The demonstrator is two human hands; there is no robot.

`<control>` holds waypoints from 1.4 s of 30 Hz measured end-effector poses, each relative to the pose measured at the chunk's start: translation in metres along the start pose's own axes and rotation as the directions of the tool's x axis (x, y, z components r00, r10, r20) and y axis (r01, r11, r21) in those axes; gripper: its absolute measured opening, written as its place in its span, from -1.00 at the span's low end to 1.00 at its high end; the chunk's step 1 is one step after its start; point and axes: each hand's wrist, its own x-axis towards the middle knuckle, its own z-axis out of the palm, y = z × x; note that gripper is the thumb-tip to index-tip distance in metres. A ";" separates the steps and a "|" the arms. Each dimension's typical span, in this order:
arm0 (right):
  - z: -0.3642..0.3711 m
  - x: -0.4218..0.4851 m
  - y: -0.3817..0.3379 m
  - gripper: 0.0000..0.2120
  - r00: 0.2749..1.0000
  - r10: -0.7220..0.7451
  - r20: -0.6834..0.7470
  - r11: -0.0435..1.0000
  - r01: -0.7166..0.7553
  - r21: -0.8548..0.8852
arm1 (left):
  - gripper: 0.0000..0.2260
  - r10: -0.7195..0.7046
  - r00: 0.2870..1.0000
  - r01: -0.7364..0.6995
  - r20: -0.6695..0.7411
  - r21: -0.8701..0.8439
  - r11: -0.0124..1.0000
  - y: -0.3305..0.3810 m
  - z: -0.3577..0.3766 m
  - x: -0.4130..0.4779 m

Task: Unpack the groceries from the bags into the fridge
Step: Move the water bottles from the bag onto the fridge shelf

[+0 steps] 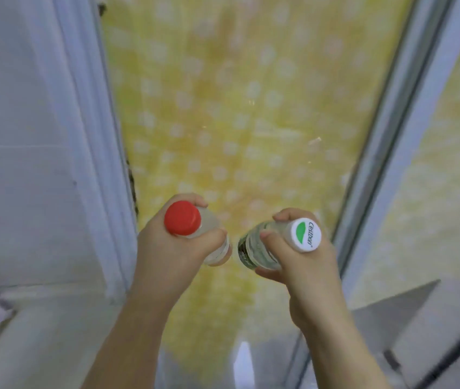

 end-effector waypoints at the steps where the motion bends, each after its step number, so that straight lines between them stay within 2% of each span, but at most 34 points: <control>1: -0.021 0.002 -0.004 -0.74 0.999 -0.007 -0.046 1.000 0.006 -0.014 | -0.68 0.001 0.999 0.000 0.051 -0.017 1.000 0.001 0.023 -0.001; 6: -0.132 0.013 -0.026 -0.72 0.962 -0.053 -0.267 0.996 0.033 -0.079 | -0.67 -0.010 0.971 0.038 0.239 -0.112 0.993 0.010 0.142 -0.012; 13: -0.271 0.023 -0.058 -0.73 0.883 -0.134 -0.449 0.980 0.051 -0.193 | -0.69 0.038 0.905 0.063 0.424 -0.222 0.973 0.038 0.301 -0.047; 18: -0.348 0.033 -0.083 -0.69 0.785 -0.238 -0.572 0.960 0.102 -0.260 | -0.71 0.115 0.845 0.074 0.523 -0.326 0.942 0.066 0.396 -0.068; 24: -0.419 0.057 -0.115 -0.73 0.659 -0.333 -0.675 0.936 0.146 -0.320 | -0.71 0.207 0.789 0.103 0.579 -0.457 0.883 0.098 0.499 -0.068; 34: -0.511 0.142 -0.164 -0.71 0.375 -0.583 -0.721 0.812 0.285 -0.509 | -0.71 0.263 0.738 0.313 0.621 -0.661 0.681 0.142 0.660 -0.026; 42: -0.569 0.209 -0.207 -0.68 0.165 -0.748 -0.642 0.650 0.378 -0.660 | -0.70 0.407 0.718 0.292 0.565 -0.775 0.561 0.192 0.759 0.007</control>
